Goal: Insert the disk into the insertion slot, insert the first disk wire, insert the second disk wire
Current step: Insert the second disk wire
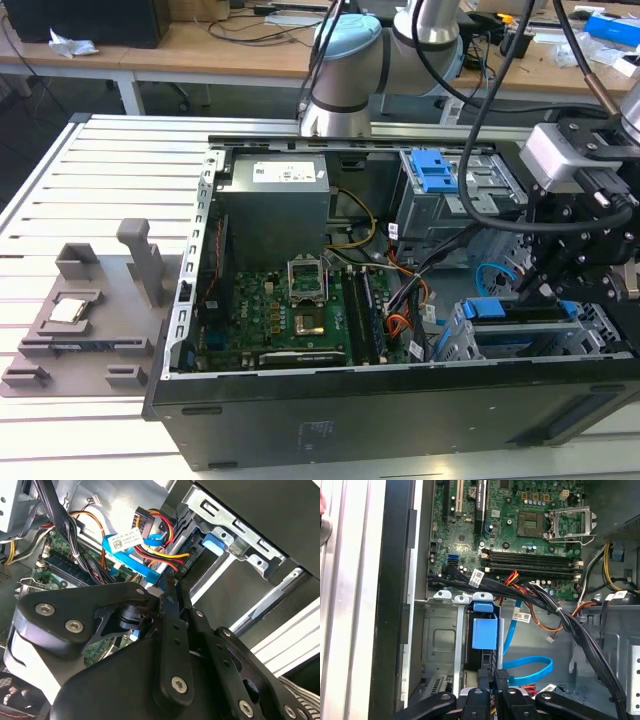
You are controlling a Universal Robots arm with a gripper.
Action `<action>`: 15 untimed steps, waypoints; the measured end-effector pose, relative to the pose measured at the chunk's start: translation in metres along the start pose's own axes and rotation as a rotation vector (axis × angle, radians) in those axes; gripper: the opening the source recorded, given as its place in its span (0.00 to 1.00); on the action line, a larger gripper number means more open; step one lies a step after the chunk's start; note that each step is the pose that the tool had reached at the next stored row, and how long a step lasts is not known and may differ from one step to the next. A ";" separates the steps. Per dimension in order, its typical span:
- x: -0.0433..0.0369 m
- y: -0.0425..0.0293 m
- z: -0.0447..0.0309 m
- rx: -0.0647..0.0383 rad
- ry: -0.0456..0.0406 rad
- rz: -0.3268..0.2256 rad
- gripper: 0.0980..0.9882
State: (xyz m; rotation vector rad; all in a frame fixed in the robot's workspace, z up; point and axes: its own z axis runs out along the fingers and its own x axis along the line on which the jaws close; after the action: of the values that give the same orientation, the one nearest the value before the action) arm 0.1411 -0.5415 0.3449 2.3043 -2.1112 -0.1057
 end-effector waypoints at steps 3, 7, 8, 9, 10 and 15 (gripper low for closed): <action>-0.0002 -0.0001 -0.0031 0.000 0.0001 -0.006 0.07; 0.0001 -0.0007 0.0002 0.000 0.0011 -0.006 0.07; 0.0002 -0.0007 0.0004 0.000 0.0011 -0.006 0.07; 0.0002 -0.0007 0.0008 0.000 0.0008 -0.006 0.07; 0.0002 -0.0002 0.0011 0.000 0.0004 -0.006 0.07; 0.0002 0.0049 0.0021 0.000 0.0004 -0.006 0.07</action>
State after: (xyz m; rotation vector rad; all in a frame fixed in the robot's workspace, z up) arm 0.1361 -0.5420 0.3431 2.3105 -2.1041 -0.1056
